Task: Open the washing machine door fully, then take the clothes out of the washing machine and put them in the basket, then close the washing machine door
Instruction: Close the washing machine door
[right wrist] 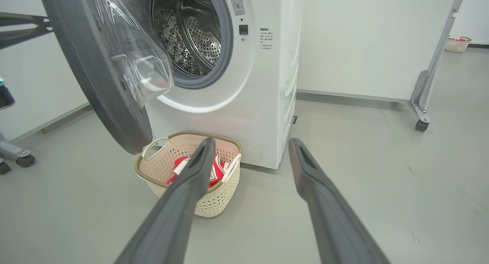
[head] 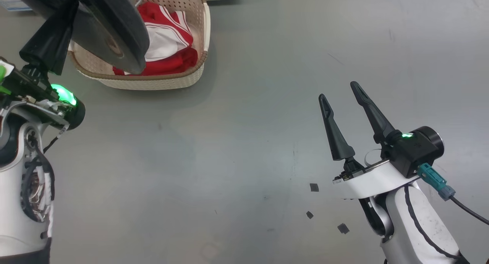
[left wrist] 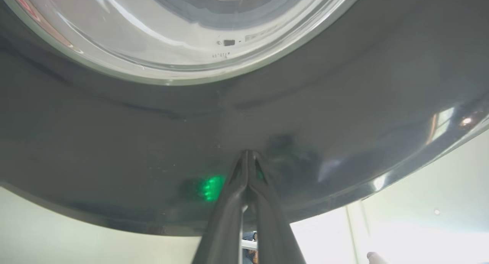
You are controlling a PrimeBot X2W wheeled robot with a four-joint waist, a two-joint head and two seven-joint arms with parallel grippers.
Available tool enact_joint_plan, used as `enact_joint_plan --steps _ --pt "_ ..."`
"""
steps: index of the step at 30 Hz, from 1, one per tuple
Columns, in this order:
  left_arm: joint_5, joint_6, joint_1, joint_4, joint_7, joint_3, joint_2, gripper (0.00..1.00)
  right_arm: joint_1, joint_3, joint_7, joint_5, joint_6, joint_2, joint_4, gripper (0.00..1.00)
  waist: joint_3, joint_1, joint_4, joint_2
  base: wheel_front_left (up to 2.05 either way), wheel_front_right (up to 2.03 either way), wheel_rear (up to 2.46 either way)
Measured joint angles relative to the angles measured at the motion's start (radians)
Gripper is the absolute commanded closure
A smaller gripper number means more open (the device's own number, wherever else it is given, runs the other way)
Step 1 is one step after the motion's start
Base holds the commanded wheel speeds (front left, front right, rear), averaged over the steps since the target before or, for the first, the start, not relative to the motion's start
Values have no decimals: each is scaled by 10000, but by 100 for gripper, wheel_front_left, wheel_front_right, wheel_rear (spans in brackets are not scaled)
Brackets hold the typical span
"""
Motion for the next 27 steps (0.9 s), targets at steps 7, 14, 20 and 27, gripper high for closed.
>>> enact_joint_plan --steps 7,14,20,27 --pt "153 90 -623 483 -523 69 10 100 -102 2 0 127 -4 29 -94 0 333 1 -592 0 0 0 0" --pt "708 92 -1479 1022 -1175 199 100 100 -106 -2 0 307 -8 52 -215 0 744 1 -1147 0 0 0 0" --pt "780 92 -2212 1367 -1501 192 90 100 -242 -4 0 366 -21 71 -259 0 1088 1 -1559 0 0 0 0" --pt "882 102 -3050 1756 -1847 136 13 100 -309 59 0 577 -107 86 -380 0 1383 0 -1913 0 0 0 0"
